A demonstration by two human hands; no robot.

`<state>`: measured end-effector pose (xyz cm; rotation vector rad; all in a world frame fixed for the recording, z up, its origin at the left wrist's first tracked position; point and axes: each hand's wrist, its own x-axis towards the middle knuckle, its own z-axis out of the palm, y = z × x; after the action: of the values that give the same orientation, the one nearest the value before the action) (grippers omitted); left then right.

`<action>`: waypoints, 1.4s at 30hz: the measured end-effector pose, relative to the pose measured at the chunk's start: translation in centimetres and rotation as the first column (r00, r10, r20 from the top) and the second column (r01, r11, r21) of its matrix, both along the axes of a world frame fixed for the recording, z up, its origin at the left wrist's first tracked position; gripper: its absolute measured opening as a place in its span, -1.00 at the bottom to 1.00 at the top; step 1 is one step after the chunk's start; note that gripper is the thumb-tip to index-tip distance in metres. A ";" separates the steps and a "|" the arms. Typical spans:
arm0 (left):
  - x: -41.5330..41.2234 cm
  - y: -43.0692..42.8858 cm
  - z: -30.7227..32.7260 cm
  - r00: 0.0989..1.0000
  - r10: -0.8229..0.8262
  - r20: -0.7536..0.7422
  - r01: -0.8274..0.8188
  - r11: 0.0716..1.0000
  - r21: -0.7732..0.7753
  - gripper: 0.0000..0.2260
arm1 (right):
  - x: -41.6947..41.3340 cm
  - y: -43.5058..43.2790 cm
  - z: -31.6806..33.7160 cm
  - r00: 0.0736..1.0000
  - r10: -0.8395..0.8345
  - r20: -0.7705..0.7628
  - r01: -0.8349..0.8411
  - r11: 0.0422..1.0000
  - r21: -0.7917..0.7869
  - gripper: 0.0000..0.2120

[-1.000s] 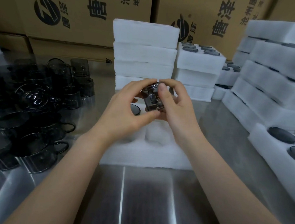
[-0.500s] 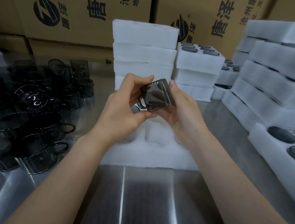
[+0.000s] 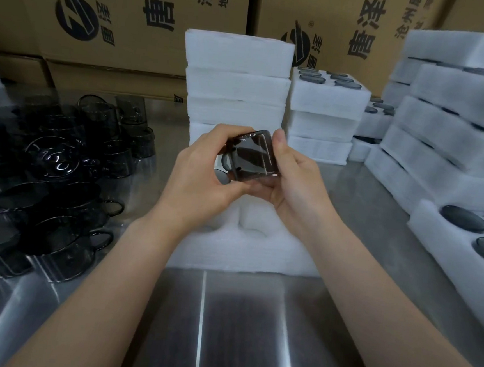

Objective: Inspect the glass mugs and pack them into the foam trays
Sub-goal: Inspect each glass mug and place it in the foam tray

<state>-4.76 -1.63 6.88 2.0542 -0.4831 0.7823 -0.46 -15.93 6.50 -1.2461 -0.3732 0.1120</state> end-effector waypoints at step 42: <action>0.6 0.5 -0.9 0.998 -0.069 0.004 0.069 0.996 0.063 -0.25 | 1.0 -1.7 1.0 0.971 0.190 -0.145 -0.166 0.973 0.163 -0.75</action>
<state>-4.19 -1.14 5.97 2.0819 -0.5857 0.7406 0.51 -17.58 7.54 -1.0455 -0.3479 0.3306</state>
